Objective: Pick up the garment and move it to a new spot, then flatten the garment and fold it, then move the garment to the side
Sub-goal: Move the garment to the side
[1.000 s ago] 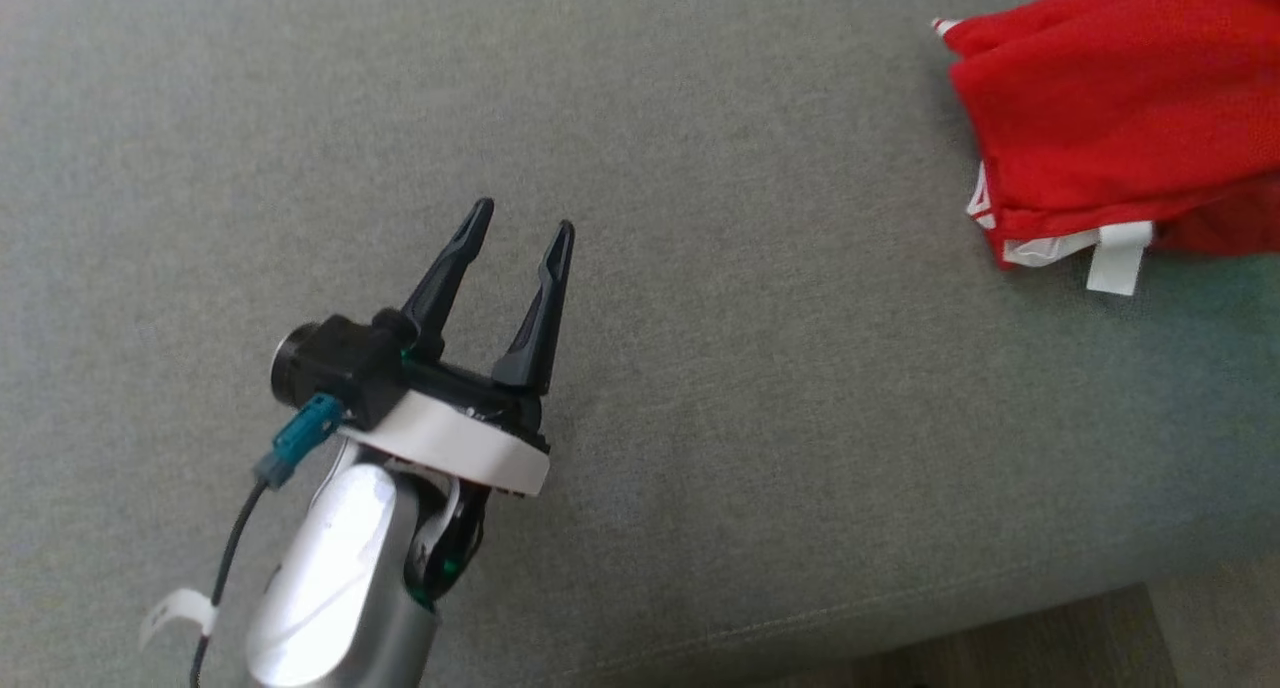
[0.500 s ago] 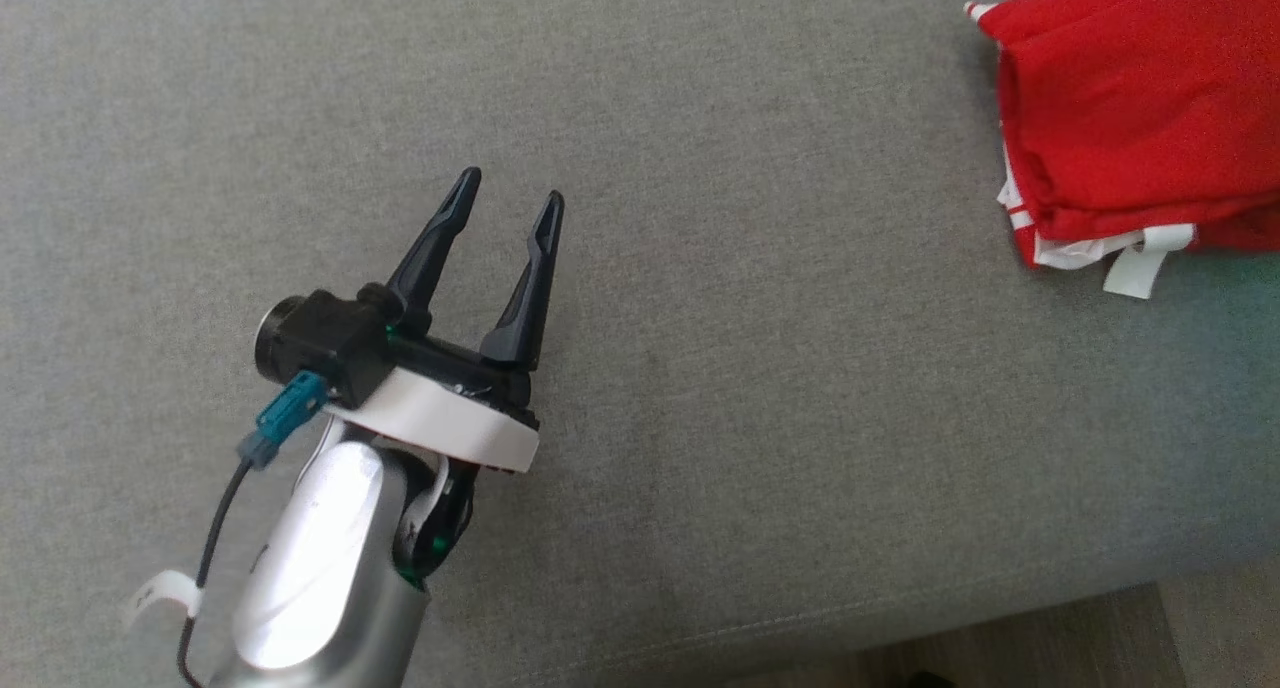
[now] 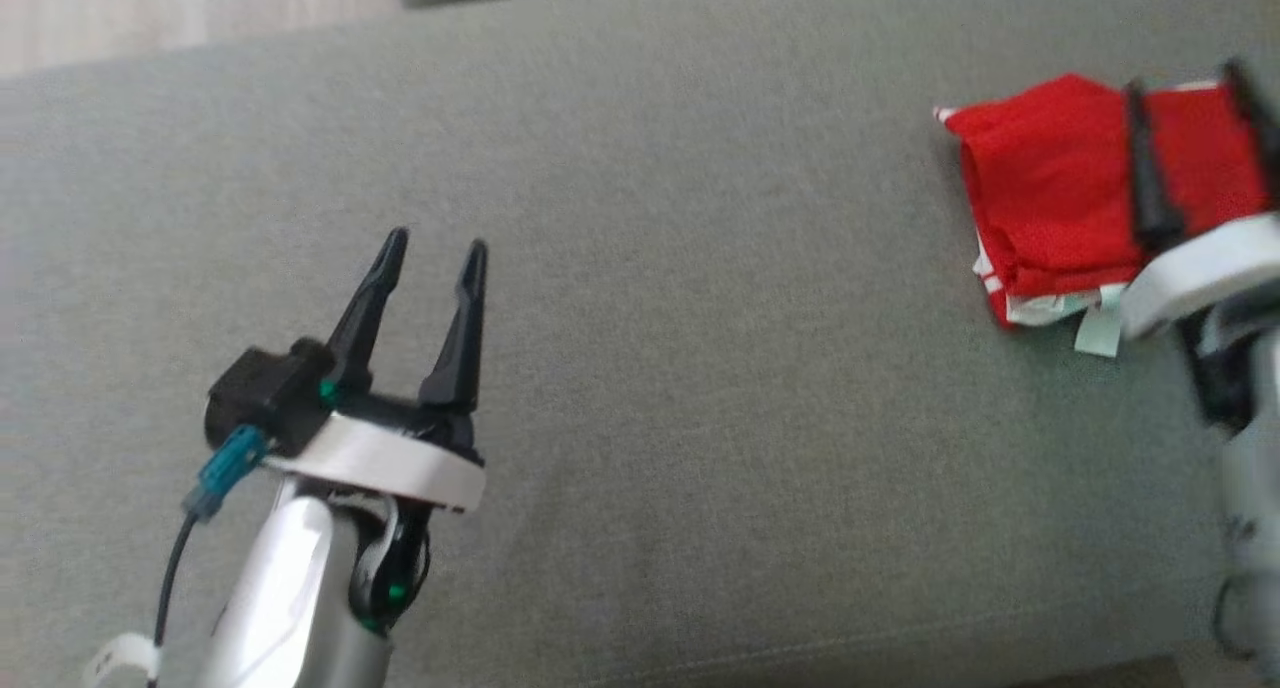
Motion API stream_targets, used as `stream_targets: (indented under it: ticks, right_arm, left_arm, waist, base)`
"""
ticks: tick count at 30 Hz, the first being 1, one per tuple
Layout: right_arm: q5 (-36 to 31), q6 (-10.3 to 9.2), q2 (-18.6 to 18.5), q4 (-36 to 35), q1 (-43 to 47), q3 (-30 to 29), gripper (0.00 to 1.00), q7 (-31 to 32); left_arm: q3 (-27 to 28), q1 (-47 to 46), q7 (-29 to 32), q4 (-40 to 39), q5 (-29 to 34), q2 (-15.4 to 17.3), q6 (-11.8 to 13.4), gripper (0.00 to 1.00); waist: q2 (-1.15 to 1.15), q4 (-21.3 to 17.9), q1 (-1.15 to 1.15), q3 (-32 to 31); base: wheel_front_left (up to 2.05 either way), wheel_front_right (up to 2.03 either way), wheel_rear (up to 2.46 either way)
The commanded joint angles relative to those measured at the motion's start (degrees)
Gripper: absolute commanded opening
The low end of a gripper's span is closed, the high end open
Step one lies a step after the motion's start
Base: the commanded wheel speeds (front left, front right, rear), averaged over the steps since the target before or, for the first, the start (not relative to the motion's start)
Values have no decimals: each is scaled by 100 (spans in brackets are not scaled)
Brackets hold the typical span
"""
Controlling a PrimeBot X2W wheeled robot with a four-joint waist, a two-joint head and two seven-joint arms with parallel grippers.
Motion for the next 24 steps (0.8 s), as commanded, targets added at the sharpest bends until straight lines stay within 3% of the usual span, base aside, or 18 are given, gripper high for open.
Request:
stream_targets:
  ticks: [1,10,24]
  right_arm:
    - [103,-4,77,-376,140,171,100,-112]
    - [582,-4,1197,-1065,1248,18,100,-659]
    - [692,-4,1598,-1072,2311,184,100,-1010]
  left_arm:
    - [295,-26,-30,-201,15,27,-34,100]
    - [732,538,-30,-228,57,7,-15,100]
    - [678,1160,-30,-209,-22,4,169,100]
  waist:
    - [0,198,1,-339]
    - [0,516,1,-839]
    - [0,666,1,-1118]
  base:
    - [0,0,0]
    - [0,0,0]
    - [0,0,0]
